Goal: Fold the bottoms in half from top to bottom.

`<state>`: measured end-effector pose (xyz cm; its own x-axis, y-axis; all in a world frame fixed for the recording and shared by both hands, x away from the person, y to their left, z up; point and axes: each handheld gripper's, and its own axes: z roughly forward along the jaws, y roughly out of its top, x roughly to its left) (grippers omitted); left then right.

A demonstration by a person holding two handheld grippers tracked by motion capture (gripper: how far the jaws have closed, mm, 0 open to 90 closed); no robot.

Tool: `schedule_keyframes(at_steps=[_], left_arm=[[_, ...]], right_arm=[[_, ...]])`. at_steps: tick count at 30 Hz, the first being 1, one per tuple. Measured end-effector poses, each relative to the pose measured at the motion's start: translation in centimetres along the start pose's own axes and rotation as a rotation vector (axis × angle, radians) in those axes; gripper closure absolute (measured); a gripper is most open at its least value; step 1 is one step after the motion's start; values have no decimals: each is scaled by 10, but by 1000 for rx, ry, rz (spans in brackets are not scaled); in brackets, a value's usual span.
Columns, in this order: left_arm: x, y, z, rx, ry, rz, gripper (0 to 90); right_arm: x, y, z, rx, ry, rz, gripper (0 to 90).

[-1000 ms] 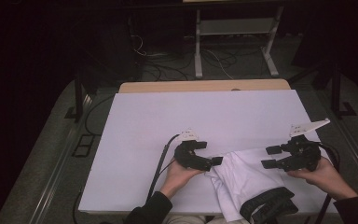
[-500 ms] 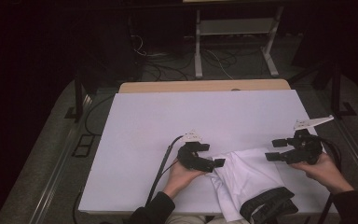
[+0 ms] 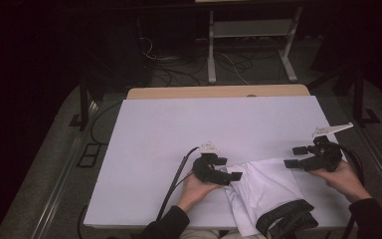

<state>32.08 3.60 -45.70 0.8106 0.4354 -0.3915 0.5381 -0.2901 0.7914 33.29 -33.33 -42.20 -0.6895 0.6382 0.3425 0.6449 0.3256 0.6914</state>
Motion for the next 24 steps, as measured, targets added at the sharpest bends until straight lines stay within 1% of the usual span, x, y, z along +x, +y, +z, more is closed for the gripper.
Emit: schedule_keyframes(at_steps=[1,4,6,8,10,13,16,18,20,22,24], left_arm=[[0,-1,1,3,-2,-4,149],[-1,-2,2,14,-7,1,178],[-2,-2,3,23,-3,8,195],[-2,-3,3,25,1,8,229],[-2,-3,3,31,-6,7,270],[-2,-4,4,40,-3,18,342],[-2,-4,4,42,-3,20,408],[-2,-4,3,44,-10,19,441],[-1,-3,3,48,-10,22,481],[-1,-3,3,47,-1,22,528],[0,-3,3,44,-6,12,572]], right_arm=[[-2,0,1,4,-5,3,144],[-7,-2,3,10,-18,10,146],[-10,-2,5,11,-27,15,150],[-13,-3,6,8,-33,17,154],[-16,-4,7,12,-38,21,160],[-20,-5,9,14,-44,33,173],[-24,-6,11,18,-43,32,206],[-26,-7,13,26,-45,37,221],[-27,-7,16,35,-46,34,258],[-28,-6,19,36,-52,20,287],[-28,-6,21,33,-43,21,350]])
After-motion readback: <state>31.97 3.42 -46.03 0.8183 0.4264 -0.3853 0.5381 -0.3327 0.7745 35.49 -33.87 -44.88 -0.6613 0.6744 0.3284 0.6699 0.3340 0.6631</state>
